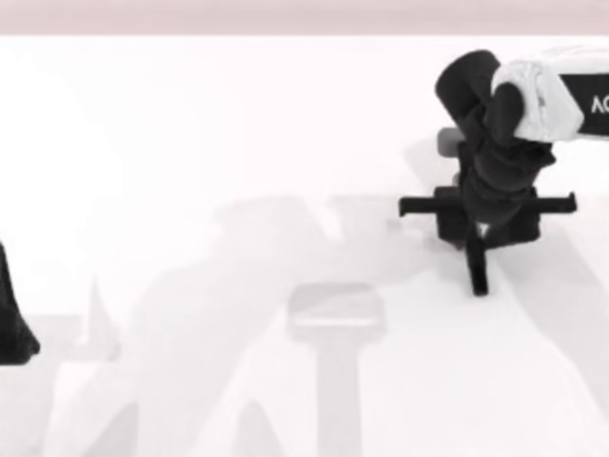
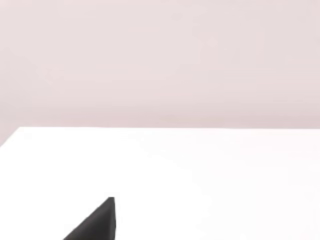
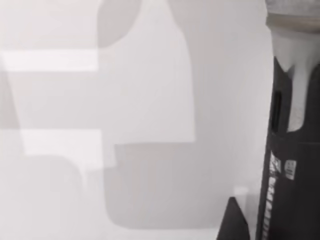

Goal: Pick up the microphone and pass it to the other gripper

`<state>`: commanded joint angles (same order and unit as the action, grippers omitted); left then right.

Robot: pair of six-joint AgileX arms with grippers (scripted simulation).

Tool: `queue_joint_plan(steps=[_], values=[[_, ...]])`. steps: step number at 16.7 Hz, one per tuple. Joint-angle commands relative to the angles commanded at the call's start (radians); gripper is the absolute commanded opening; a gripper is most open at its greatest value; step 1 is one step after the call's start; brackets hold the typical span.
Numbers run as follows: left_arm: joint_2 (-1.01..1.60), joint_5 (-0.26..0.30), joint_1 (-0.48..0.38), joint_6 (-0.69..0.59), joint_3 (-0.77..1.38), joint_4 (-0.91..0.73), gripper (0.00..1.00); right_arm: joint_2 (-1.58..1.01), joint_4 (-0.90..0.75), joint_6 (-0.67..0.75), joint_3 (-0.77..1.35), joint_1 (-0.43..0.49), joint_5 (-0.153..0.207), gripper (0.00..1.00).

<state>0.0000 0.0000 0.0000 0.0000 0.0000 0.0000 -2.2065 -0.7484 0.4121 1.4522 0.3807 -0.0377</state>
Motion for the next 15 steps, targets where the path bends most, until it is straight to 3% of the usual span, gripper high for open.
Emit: queue_joint_plan(steps=[3,4,7,11,15], values=[[0.000,0.000,0.000,0.000,0.000,0.000,1.00,0.000,0.000,0.000,0.000,0.000,0.000,0.00],[0.000,0.000,0.000,0.000,0.000,0.000,1.00,0.052,-0.019,-0.011,0.021,0.001,-0.017,0.00],[0.000,0.000,0.000,0.000,0.000,0.000,1.00,0.057,0.012,-0.021,0.016,0.002,-0.007,0.00],[0.000,0.000,0.000,0.000,0.000,0.000,1.00,0.093,0.187,-0.069,-0.027,0.004,0.049,0.00],[0.000,0.000,0.000,0.000,0.000,0.000,1.00,0.149,0.507,-0.143,-0.115,0.003,0.138,0.00]])
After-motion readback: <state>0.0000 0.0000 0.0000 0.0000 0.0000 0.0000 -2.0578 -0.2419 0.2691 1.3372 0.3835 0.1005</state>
